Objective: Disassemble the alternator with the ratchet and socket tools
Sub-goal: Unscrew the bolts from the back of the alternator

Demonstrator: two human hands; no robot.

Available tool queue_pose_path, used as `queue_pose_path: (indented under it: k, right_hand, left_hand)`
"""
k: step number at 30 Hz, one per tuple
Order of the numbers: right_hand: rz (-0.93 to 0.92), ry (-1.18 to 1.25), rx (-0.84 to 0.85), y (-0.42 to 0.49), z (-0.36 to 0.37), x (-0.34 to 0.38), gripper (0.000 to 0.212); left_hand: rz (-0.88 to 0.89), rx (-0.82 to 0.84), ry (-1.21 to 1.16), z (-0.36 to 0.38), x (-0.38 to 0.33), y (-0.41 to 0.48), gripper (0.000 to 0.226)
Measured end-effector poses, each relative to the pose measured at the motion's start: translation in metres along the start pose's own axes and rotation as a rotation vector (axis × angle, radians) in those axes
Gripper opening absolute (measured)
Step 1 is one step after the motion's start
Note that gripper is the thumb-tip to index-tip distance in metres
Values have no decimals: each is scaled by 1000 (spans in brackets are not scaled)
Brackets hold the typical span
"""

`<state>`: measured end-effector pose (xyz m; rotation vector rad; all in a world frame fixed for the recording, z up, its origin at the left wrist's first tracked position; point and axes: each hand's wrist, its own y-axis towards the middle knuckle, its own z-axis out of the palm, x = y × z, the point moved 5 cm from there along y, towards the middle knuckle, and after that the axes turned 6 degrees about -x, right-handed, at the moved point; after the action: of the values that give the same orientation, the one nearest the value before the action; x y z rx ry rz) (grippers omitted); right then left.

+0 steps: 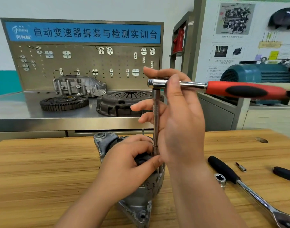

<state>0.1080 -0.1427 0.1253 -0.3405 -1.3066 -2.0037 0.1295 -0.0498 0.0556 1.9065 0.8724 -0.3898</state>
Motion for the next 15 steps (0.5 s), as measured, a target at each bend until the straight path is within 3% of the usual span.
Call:
queue_pose_path:
  k: [4, 6, 11, 15]
  right_hand:
    - [140, 89, -30, 1, -5, -5, 22]
    - [79, 11, -49, 1, -7, -4, 18]
    - [-274, -328, -24, -2, 0, 9, 18]
    - [-176, -266, 23, -3, 5, 7, 19]
  left_hand:
    - [-8, -21, 6, -1, -1, 0, 48]
    - [-12, -40, 5, -2, 0, 0, 47]
    - [-35, -50, 23, -1, 2, 1, 44]
    - [-35, -41, 29, 0, 2, 0, 42]
